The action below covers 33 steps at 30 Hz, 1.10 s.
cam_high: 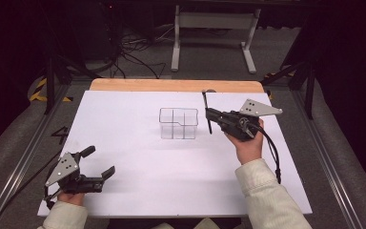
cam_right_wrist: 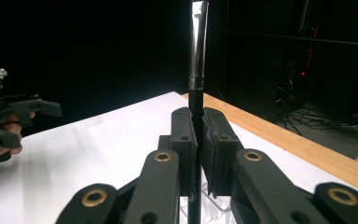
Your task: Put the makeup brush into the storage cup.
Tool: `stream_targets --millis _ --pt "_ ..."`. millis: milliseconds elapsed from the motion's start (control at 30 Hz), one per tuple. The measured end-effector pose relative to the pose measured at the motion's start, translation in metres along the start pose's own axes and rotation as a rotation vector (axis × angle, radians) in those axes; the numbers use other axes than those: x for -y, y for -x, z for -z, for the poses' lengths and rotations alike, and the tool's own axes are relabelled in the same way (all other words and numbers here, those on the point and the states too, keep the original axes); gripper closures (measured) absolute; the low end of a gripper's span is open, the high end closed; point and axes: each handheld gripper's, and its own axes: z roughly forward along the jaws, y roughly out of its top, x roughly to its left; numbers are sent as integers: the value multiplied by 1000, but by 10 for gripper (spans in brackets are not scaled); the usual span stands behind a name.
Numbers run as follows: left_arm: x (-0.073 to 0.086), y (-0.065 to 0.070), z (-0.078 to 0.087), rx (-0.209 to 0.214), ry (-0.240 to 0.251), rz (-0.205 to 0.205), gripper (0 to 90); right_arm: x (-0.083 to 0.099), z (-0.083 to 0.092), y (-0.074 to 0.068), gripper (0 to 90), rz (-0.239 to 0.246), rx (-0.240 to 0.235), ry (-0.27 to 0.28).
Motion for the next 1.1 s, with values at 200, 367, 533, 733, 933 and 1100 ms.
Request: stream_targets --millis 200,367,533,733,933,1100 --pt "0 0 0 -2 0 -1 0 -4 -16 -1 839 0 -6 11" --pt "0 -1 0 0 0 1 0 -5 -28 2 839 -15 -15 13" --pt "0 0 -1 0 -8 2 0 -8 -37 4 839 -22 -11 11" --pt "1 0 -1 -1 -5 7 0 -14 -50 3 839 -17 -23 23" --pt "1 -1 0 2 -7 8 0 -15 -61 4 839 -22 -28 23" --pt "0 -1 0 0 -4 3 0 -17 -72 4 839 -18 -29 24"
